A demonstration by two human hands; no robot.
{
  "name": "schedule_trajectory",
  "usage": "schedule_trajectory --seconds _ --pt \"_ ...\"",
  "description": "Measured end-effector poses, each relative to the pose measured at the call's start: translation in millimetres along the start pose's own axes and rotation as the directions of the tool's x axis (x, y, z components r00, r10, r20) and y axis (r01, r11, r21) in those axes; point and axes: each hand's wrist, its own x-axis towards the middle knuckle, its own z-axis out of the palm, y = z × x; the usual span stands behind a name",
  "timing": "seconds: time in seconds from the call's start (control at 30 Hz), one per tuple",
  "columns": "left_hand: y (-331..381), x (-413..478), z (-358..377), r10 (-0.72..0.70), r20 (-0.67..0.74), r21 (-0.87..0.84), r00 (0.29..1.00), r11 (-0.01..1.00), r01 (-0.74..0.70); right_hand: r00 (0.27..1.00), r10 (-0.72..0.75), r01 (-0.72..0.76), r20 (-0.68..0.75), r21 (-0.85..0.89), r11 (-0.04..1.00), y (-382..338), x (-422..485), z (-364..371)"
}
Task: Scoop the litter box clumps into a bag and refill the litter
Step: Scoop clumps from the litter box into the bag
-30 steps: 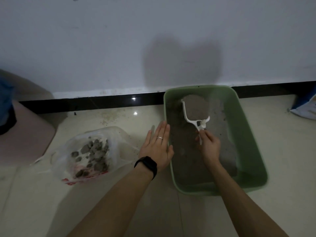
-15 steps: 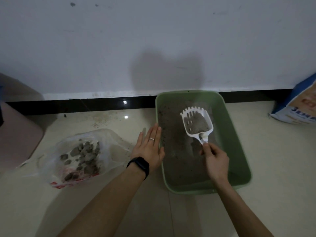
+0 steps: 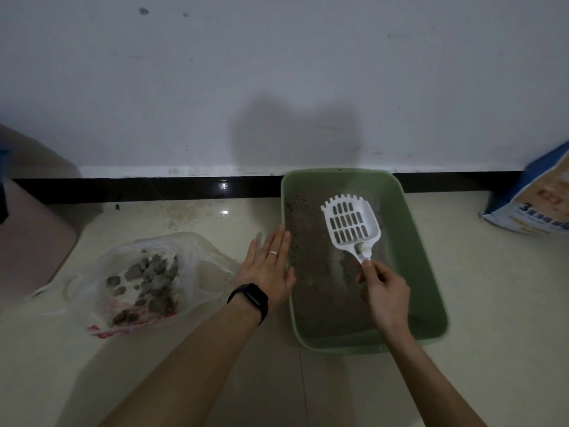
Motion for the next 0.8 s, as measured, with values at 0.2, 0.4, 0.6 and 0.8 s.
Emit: schedule_trajectory --seconds 0.2,0.4,0.6,0.8 --pt "-18.1 3.0 -9.7 0.129 0.051 0.037 0.990 0.991 -0.131 1.000 0.004 -0.004 0.023 0.005 1.000 -11.3 -4.9 -9.3" --pt "-129.4 -1.6 -44.7 0.138 0.001 0.187 0.990 0.973 -0.136 0.992 -0.030 0.020 0.121 0.084 0.996 -51.0 -17.5 -6.5" --pt "-250.7 -63.3 -59.2 -0.079 0.097 0.195 0.992 0.979 0.058 0.915 -0.200 0.200 0.349 0.037 0.979 -104.6 -47.7 49.5" --pt "-285.6 -119.6 -27.0 -0.300 0.268 0.095 0.915 0.954 0.285 0.674 -0.479 0.685 0.563 -0.231 0.691 -144.6 -87.4 135.3"
